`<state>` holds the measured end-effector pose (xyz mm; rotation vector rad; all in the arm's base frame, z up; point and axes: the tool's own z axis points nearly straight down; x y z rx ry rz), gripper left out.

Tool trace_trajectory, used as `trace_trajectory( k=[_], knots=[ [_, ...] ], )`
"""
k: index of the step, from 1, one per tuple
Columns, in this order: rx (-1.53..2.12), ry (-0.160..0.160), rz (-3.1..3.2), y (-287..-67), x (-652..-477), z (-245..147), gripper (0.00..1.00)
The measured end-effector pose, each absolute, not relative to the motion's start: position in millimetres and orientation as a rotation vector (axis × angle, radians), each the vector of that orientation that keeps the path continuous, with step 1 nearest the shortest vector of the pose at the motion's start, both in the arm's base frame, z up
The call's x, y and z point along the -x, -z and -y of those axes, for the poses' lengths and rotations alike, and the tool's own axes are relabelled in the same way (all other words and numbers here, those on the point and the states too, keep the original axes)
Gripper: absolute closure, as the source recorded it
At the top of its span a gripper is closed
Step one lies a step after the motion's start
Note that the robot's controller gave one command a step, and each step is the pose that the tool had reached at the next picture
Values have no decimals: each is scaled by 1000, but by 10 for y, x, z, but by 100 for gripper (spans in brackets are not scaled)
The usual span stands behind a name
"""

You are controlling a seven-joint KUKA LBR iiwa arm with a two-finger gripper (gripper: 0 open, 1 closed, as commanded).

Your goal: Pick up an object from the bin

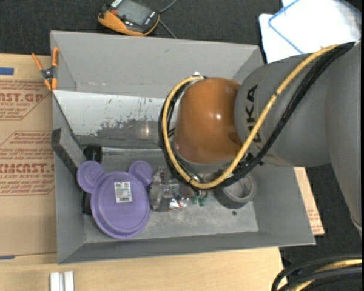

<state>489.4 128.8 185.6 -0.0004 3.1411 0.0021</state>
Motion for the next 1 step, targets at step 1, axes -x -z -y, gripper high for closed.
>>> trace_trajectory(
  k=[1],
  knots=[
    [-78,-2,-3140,-1843,-4931,-1300,100]
  ],
)
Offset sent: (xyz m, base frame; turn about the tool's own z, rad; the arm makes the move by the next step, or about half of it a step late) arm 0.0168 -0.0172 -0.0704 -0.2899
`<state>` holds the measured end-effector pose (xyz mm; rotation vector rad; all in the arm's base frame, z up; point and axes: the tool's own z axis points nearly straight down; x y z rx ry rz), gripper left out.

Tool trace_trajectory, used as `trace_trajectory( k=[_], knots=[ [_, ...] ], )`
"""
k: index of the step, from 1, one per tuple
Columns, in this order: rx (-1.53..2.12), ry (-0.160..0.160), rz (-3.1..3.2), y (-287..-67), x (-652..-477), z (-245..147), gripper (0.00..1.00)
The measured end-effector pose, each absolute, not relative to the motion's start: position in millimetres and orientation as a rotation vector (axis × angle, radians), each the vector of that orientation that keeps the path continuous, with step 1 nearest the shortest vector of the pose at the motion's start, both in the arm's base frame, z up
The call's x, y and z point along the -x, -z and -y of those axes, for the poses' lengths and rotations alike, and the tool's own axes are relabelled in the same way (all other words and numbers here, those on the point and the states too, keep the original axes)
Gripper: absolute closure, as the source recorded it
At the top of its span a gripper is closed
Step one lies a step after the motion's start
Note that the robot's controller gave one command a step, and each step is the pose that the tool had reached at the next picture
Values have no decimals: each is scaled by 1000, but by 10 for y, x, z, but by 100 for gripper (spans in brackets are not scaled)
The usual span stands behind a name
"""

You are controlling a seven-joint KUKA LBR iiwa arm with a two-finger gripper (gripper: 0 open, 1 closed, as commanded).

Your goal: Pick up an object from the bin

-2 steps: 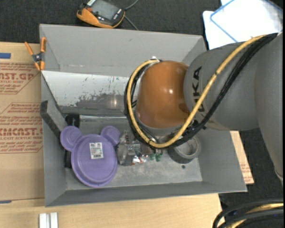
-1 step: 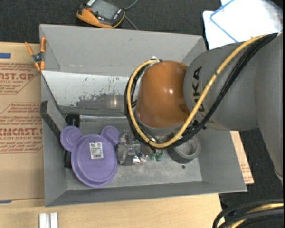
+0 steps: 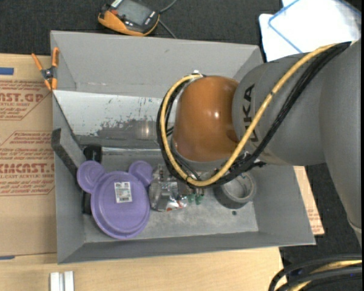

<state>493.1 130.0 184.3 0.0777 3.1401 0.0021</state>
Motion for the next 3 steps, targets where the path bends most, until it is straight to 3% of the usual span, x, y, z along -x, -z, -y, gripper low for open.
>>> trace_trajectory(
  k=[1,2,3],
  knots=[
    [-241,-1,-3132,-1503,-4993,-1228,100],
    [-670,-5,-3066,-1350,-5146,-1333,100],
    [-670,-5,-3066,-1350,-5146,-1334,100]
  ],
)
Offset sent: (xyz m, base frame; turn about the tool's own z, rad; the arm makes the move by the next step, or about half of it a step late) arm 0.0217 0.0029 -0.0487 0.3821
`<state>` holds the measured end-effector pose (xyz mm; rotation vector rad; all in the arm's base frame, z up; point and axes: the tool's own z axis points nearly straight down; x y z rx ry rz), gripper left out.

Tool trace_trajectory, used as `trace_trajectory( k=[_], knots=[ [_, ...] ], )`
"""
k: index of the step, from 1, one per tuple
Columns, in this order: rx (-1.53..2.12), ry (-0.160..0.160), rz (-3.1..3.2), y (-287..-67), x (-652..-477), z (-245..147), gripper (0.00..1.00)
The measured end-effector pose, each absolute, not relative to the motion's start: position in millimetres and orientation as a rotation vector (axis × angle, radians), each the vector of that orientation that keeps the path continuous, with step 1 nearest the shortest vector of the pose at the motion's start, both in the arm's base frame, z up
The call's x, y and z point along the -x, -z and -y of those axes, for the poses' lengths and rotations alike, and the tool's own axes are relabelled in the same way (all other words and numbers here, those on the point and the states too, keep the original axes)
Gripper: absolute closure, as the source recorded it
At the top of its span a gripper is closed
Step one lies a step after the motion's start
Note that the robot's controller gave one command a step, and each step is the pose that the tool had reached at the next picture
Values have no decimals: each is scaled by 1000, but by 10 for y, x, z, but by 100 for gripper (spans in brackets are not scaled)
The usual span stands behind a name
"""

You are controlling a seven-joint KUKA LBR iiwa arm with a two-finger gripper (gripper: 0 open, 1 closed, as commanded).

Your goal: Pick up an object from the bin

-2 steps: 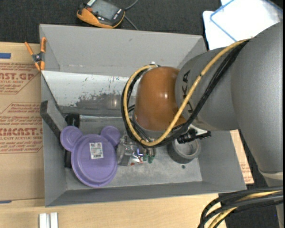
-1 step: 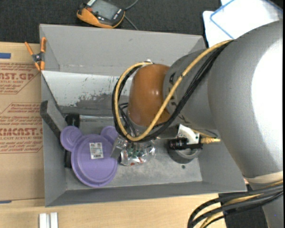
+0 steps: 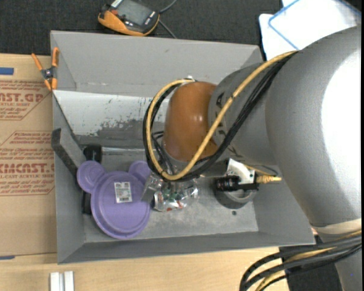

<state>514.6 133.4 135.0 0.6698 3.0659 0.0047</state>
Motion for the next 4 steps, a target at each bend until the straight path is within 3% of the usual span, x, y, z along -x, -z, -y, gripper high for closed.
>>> trace_trajectory(
  k=[4],
  knots=[
    [-670,-4,-3066,-1350,-5146,-1333,100]
  ],
)
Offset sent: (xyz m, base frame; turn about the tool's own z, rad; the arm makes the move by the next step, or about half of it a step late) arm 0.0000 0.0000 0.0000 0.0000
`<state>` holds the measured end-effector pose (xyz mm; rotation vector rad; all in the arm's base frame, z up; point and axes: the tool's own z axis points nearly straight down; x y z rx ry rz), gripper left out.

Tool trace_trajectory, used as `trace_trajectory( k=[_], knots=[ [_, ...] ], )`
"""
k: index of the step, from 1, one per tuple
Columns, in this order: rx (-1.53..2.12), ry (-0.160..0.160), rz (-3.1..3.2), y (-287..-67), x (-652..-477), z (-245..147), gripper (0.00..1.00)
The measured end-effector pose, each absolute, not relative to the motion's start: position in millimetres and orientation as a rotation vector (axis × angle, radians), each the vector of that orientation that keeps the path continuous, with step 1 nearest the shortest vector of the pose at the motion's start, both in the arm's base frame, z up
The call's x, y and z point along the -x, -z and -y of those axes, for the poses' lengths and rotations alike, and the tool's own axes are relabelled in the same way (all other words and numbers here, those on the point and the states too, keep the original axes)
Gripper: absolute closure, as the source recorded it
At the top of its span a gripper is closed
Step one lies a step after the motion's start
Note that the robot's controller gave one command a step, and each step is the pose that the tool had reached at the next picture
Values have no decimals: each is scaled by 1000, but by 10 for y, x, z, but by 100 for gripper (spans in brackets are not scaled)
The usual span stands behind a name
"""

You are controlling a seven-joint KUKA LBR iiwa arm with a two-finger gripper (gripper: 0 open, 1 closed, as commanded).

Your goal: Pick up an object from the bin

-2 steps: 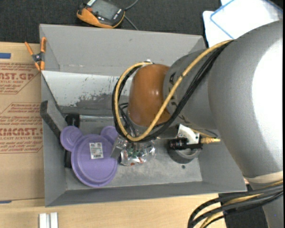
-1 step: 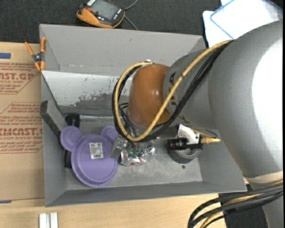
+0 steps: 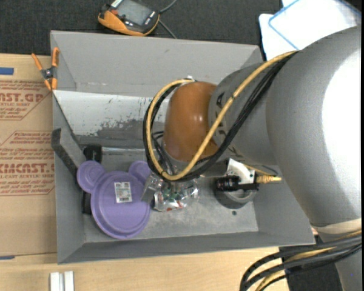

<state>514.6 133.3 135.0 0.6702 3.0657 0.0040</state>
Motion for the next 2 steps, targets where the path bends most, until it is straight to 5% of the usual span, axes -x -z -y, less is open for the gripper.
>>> trace_trajectory(
  k=[2],
  knots=[
    [-670,-4,-3066,-1350,-5146,-1333,100]
  ],
)
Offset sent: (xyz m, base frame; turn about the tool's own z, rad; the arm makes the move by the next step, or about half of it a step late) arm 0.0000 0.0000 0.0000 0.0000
